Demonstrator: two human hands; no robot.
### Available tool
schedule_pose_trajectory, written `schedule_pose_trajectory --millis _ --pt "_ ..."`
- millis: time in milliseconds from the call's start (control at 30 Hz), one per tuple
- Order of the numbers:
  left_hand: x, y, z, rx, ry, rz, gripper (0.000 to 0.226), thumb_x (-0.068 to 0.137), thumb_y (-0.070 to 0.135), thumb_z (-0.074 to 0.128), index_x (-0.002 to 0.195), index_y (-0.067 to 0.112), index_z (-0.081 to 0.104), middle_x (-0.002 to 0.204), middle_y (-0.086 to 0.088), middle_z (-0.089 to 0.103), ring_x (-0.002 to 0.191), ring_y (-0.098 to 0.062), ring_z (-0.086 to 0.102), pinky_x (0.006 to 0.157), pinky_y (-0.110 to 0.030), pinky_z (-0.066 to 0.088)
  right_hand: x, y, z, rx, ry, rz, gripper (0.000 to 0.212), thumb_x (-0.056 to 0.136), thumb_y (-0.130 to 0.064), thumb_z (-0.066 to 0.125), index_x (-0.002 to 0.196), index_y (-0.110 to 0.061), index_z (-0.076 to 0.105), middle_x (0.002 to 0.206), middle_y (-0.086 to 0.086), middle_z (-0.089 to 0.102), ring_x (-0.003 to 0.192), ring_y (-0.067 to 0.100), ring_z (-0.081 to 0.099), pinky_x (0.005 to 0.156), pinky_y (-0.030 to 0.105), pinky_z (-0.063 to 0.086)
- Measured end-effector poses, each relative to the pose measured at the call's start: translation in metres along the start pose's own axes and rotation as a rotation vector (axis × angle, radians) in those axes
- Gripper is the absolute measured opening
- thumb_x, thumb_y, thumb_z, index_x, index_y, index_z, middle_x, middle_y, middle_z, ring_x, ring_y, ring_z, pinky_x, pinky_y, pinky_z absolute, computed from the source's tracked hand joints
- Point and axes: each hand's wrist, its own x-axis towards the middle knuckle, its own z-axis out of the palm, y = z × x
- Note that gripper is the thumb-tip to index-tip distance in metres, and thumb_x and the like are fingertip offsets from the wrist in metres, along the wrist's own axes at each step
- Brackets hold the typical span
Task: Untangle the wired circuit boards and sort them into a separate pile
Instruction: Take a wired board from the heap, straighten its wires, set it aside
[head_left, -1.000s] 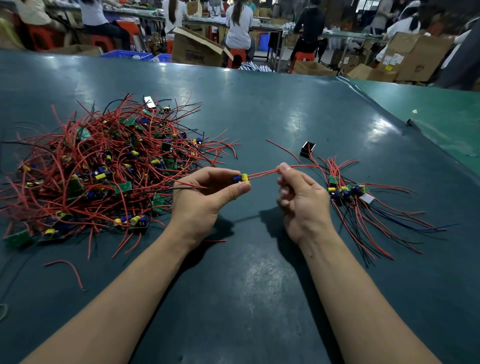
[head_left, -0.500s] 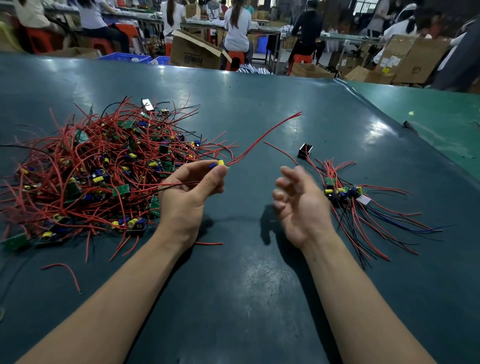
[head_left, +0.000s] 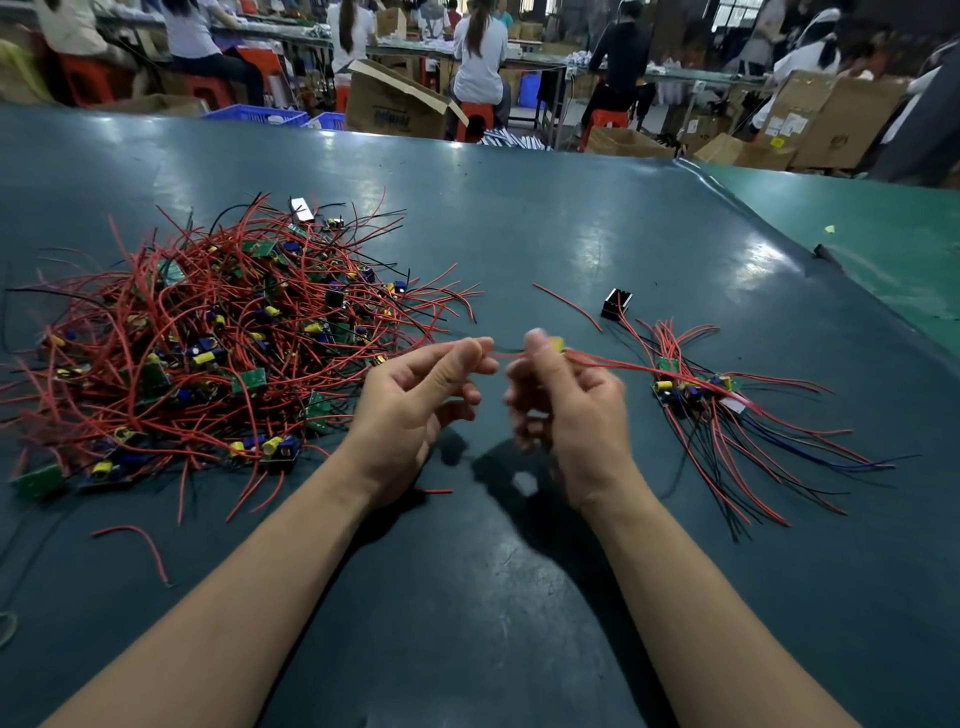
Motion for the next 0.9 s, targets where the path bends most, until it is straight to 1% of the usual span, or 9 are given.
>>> schedule_pose_trajectory --millis 67,133,233,367,467,533,633,767,900 --pt "0.001 0.000 -0.001 -0.009 0.026 -0.007 0.033 0.074 0.040 0.080 0.084 0.009 0.078 0.082 -0.008 0.071 0.064 -0.013 0.055 0.060 -0.022 0.048 0.006 -0.005 -0.007 0.161 0.267 -0.033 0.033 0.090 -0.038 0.064 0.068 -0.015 0.065 0.056 0.002 0.060 0.035 0.010 0.044 0.034 0.017 0.031" --pt "0.000 0.002 -0.002 0.003 0.053 0.012 0.029 0.083 0.035 0.069 0.080 0.007 0.077 0.077 -0.009 0.069 0.064 -0.015 0.056 0.058 -0.022 0.049 0.013 -0.011 -0.020 0.375 0.471 0.048 0.031 0.091 -0.039 0.065 0.075 -0.013 0.061 0.062 0.001 0.059 0.036 0.006 0.043 0.033 0.016 0.030" --pt "-0.001 0.004 -0.001 0.164 0.128 0.112 0.028 0.086 0.031 0.065 0.077 0.007 0.075 0.070 -0.005 0.068 0.061 -0.015 0.056 0.053 -0.023 0.046 0.017 -0.014 -0.034 0.559 0.541 0.210 0.029 0.090 -0.042 0.065 0.082 -0.015 0.058 0.070 -0.001 0.059 0.037 0.003 0.046 0.034 0.013 0.033" --pt "-0.005 0.006 -0.016 0.982 0.238 0.766 0.020 0.088 0.020 0.068 0.072 0.009 0.071 0.066 0.006 0.064 0.062 -0.017 0.052 0.063 -0.025 0.043 0.021 -0.011 -0.032 0.535 0.478 0.233 0.028 0.091 -0.038 0.065 0.076 -0.015 0.059 0.059 -0.003 0.054 0.037 0.005 0.043 0.033 0.015 0.030" --pt "-0.006 0.014 -0.028 1.198 0.409 1.008 0.019 0.093 0.017 0.062 0.079 0.009 0.073 0.074 -0.001 0.067 0.071 -0.025 0.052 0.072 -0.037 0.041 0.020 -0.009 -0.029 0.433 0.434 0.201 0.024 0.093 -0.032 0.063 0.078 -0.013 0.061 0.057 -0.003 0.054 0.039 0.007 0.042 0.037 0.016 0.030" --pt "-0.004 0.019 -0.040 1.328 0.612 0.929 0.018 0.094 0.021 0.059 0.091 0.011 0.074 0.084 -0.006 0.069 0.081 -0.031 0.055 0.077 -0.041 0.039 0.019 -0.007 -0.028 0.316 0.411 0.138 0.021 0.095 -0.026 0.061 0.080 -0.012 0.062 0.057 -0.003 0.055 0.040 0.008 0.041 0.037 0.017 0.029" --pt "-0.001 0.022 -0.057 1.461 0.862 0.547 0.024 0.091 0.024 0.057 0.109 0.014 0.070 0.105 -0.014 0.063 0.104 -0.039 0.049 0.087 -0.042 0.036 0.020 -0.004 -0.027 0.147 0.420 0.046 0.025 0.098 -0.023 0.057 0.077 -0.012 0.063 0.054 -0.005 0.055 0.039 0.009 0.039 0.036 0.017 0.027" --pt "0.001 0.021 -0.067 1.587 0.864 0.151 0.045 0.089 0.025 0.059 0.132 0.013 0.055 0.125 -0.018 0.057 0.119 -0.039 0.043 0.098 -0.049 0.031 0.019 -0.001 -0.027 0.062 0.422 0.033 0.027 0.099 -0.021 0.055 0.077 -0.010 0.064 0.053 -0.005 0.056 0.037 0.009 0.038 0.037 0.018 0.027" --pt "0.004 0.019 -0.069 1.615 0.848 0.142 0.021 0.092 0.028 0.059 0.107 0.017 0.069 0.116 -0.011 0.065 0.112 -0.036 0.047 0.093 -0.047 0.031 0.018 0.000 -0.026 -0.005 0.388 0.031 0.028 0.099 -0.021 0.056 0.075 -0.010 0.064 0.053 -0.006 0.057 0.036 0.009 0.039 0.036 0.018 0.029"
